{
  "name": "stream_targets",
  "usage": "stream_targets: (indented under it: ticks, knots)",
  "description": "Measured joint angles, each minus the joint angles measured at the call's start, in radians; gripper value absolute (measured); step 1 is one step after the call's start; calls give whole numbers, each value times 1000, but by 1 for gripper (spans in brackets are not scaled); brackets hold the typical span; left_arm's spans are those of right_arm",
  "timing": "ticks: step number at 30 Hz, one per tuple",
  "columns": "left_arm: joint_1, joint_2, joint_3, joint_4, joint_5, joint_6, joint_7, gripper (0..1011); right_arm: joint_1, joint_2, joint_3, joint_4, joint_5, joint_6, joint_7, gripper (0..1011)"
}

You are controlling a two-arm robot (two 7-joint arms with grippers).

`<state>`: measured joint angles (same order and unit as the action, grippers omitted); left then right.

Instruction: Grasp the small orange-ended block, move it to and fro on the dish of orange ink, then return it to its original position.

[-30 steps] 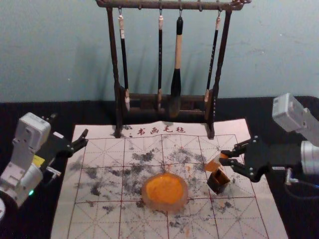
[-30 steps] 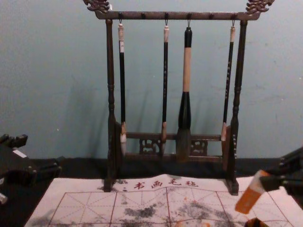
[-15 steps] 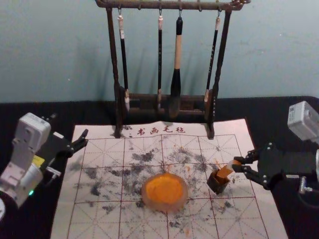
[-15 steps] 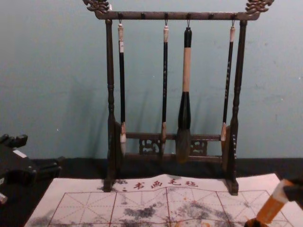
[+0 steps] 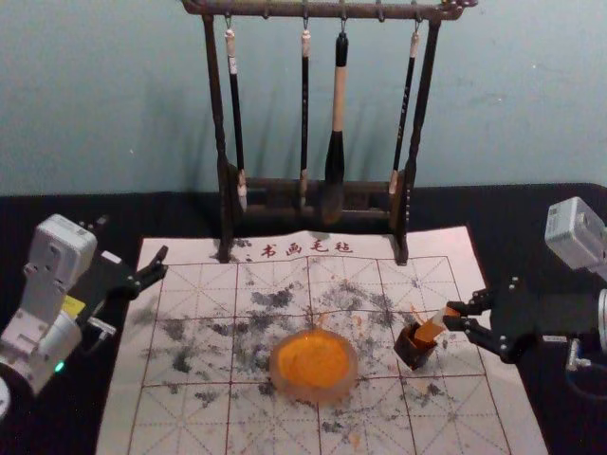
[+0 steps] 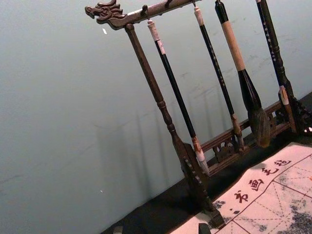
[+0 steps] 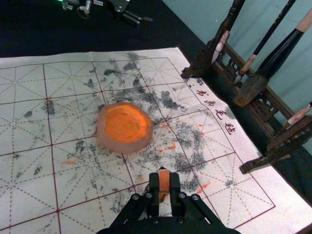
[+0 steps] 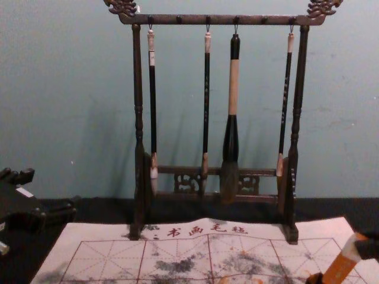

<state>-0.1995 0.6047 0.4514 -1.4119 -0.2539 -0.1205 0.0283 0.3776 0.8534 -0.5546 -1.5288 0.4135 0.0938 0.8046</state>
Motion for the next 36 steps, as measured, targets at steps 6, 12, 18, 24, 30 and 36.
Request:
stream_targets:
  ticks: [6,12,18,24,30,36]
  knots:
    - [0,0,0,0,0,0,0,1001,10,-15,-5,22,-7,0,8,104]
    - [0,0,0,0,0,0,0,1001,22,-31,-17,48,-19,4,15,104]
    - [0,0,0,0,0,0,0,1001,32,-42,-29,63,-32,10,20,104]
    - [0,0,0,0,0,0,0,1001,50,-58,-48,84,-50,15,27,104]
    - [0,0,0,0,0,0,0,1001,64,-71,-63,101,-67,21,31,103]
    - [0,0,0,0,0,0,0,1001,75,-77,-72,110,-77,28,34,103]
